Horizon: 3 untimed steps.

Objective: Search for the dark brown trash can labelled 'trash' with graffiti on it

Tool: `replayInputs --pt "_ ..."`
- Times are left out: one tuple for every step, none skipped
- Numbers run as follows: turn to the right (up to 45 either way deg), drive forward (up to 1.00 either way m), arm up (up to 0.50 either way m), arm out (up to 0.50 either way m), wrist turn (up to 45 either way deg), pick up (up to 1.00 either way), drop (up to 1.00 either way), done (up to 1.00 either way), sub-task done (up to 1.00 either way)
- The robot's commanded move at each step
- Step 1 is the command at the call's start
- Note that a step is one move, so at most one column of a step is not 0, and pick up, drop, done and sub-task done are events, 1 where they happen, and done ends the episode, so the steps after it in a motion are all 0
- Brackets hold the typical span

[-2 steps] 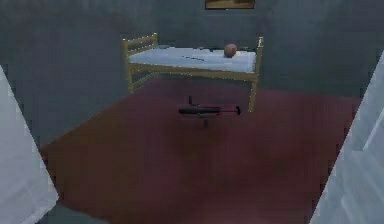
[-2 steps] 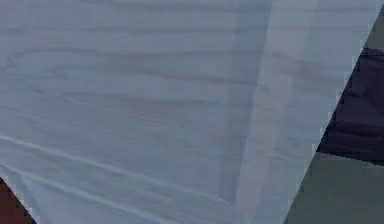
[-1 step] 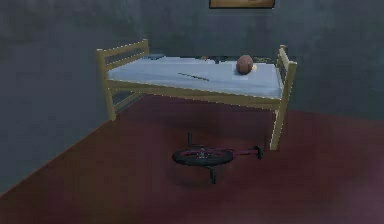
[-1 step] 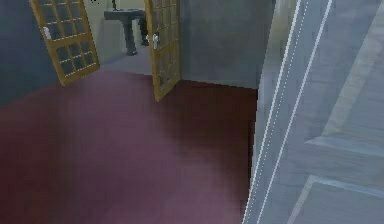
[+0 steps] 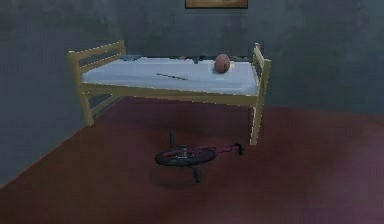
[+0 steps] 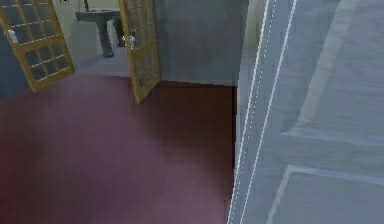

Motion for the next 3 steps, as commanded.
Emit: replayInputs --pt "0.0 0.05 0.0 0.0 0.0 0.0 0.0 0.0 0.0" --pt "45.0 0.0 0.0 0.0 0.0 0.0 0.0 0.0 0.0" --pt "6.0 0.0 0.0 0.0 0.0 0.0 0.0 0.0 0.0"
